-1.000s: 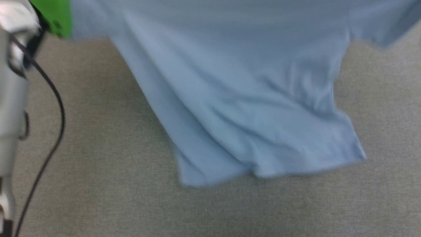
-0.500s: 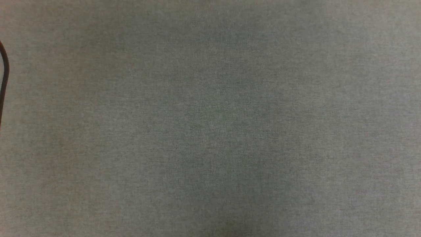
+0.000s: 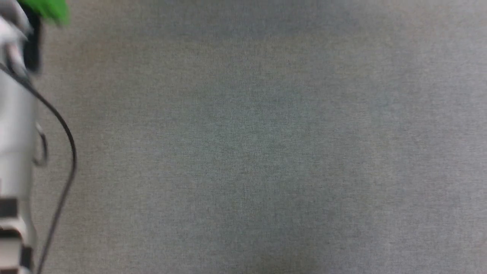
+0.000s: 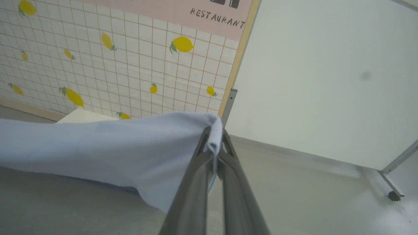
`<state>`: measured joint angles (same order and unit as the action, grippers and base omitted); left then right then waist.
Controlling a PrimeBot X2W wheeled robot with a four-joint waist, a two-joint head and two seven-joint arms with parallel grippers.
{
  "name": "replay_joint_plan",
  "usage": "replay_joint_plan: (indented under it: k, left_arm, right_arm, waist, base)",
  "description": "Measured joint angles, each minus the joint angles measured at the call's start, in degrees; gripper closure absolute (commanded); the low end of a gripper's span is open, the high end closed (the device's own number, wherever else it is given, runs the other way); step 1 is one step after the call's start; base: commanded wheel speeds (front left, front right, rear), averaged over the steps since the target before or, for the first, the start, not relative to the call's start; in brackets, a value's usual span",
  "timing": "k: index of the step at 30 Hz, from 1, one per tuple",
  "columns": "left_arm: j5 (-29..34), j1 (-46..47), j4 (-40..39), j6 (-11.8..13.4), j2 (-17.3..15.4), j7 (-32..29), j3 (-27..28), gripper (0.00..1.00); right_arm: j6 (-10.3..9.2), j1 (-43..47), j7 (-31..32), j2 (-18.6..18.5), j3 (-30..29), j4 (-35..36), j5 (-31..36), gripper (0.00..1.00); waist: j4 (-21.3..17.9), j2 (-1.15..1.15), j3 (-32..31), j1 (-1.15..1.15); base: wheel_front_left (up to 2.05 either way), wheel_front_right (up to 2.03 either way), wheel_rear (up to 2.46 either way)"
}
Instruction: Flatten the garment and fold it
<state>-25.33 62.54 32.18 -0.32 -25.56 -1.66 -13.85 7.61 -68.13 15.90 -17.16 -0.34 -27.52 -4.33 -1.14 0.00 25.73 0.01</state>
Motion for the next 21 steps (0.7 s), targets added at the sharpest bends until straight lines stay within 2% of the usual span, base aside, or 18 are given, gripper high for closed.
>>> replay_joint_plan:
  k: [5, 10, 15, 18, 19, 21]
  left_arm:
    - [-6.15, -14.00, -1.81, -1.87, 1.34, -2.68, 0.80, 1.00]
    - [-12.76, -31.15, -8.38, -1.30, 4.01, -6.24, 2.19, 1.00]
    - [-17.53, -46.23, -16.55, 1.34, 6.53, -8.34, 3.55, 1.00]
    - [-19.07, -54.19, -20.93, 3.67, 7.30, -8.87, 4.05, 1.00]
    - [-20.00, -60.83, -24.96, 5.97, 8.16, -9.37, 4.31, 1.00]
    - [-20.36, -64.24, -26.87, 6.92, 8.40, -9.51, 4.57, 1.00]
  right_arm:
    - [-0.01, 15.78, 3.15, -0.10, -0.13, 3.71, -6.92, 1.00]
    - [-0.01, 33.16, 9.55, 1.21, -4.21, 11.38, -10.99, 1.00]
    - [-0.01, 48.70, 15.68, 4.44, -10.92, 20.12, -11.36, 1.00]
    - [-0.01, 56.55, 19.49, 7.75, -15.01, 25.24, -11.12, 1.00]
    - [-0.01, 63.24, 23.42, 11.02, -18.66, 29.27, -10.48, 1.00]
    - [-0.01, 66.91, 25.79, 12.77, -20.61, 31.41, -10.06, 1.00]
  waist:
    - [-0.05, 0.00, -3.47, 0.00]
    - [-0.06, 0.00, -7.95, -0.01]
    - [0.08, 0.00, -12.35, -0.02]
    - [0.20, 0.00, -14.75, -0.02]
    - [0.42, 0.00, -16.80, -0.02]
    - [0.61, 0.00, -17.84, -0.02]
  base:
    - [0.00, 0.00, 0.00]
    - [0.00, 0.00, 0.00]
    - [0.00, 0.00, 0.00]
    - [0.00, 0.00, 0.00]
    - [0.00, 0.00, 0.00]
    - [0.00, 0.00, 0.00]
